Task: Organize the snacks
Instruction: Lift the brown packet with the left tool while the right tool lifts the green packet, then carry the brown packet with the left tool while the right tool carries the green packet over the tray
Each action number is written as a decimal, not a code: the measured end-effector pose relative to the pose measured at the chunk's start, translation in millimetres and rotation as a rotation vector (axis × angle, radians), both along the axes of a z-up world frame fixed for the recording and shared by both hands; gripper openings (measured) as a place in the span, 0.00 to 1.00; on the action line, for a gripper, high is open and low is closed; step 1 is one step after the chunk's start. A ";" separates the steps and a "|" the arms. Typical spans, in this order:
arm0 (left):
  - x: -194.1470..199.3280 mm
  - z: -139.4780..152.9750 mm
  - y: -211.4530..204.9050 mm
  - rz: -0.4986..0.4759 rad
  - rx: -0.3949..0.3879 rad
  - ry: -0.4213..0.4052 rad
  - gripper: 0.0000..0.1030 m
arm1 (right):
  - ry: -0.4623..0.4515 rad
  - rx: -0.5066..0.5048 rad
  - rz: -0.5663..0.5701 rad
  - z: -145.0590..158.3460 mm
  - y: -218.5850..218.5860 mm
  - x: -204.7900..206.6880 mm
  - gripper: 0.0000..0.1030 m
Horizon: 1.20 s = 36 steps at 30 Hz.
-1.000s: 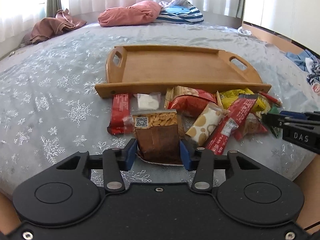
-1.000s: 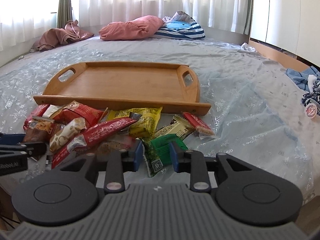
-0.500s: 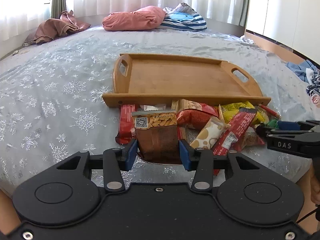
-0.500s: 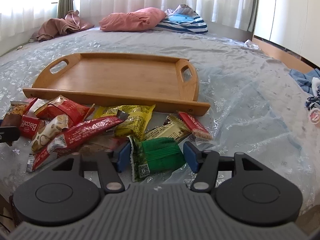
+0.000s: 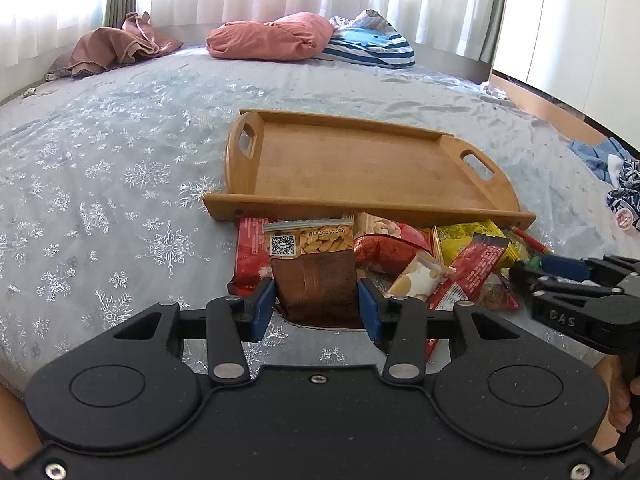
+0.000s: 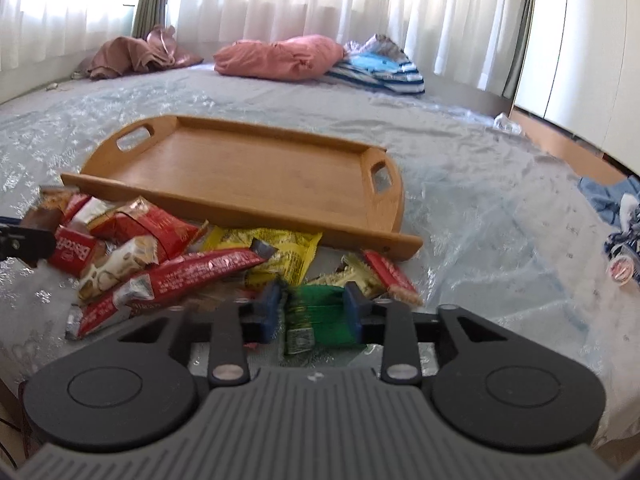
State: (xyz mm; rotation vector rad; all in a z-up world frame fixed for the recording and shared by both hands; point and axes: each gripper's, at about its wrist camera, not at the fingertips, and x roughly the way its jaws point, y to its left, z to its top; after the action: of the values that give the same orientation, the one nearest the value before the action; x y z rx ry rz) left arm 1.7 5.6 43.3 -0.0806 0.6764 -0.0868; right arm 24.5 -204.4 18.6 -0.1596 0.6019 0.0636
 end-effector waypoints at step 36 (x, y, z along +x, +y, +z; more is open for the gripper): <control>32.4 25.6 3.6 -0.034 -0.024 -0.028 0.41 | -0.043 0.165 -0.015 39.5 -10.0 15.3 0.45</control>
State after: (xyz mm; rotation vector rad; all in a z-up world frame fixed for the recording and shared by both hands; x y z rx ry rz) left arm 34.0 9.2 69.0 -0.0911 0.6494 -0.1287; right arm 39.8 -214.4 58.1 0.0032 0.5521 0.0942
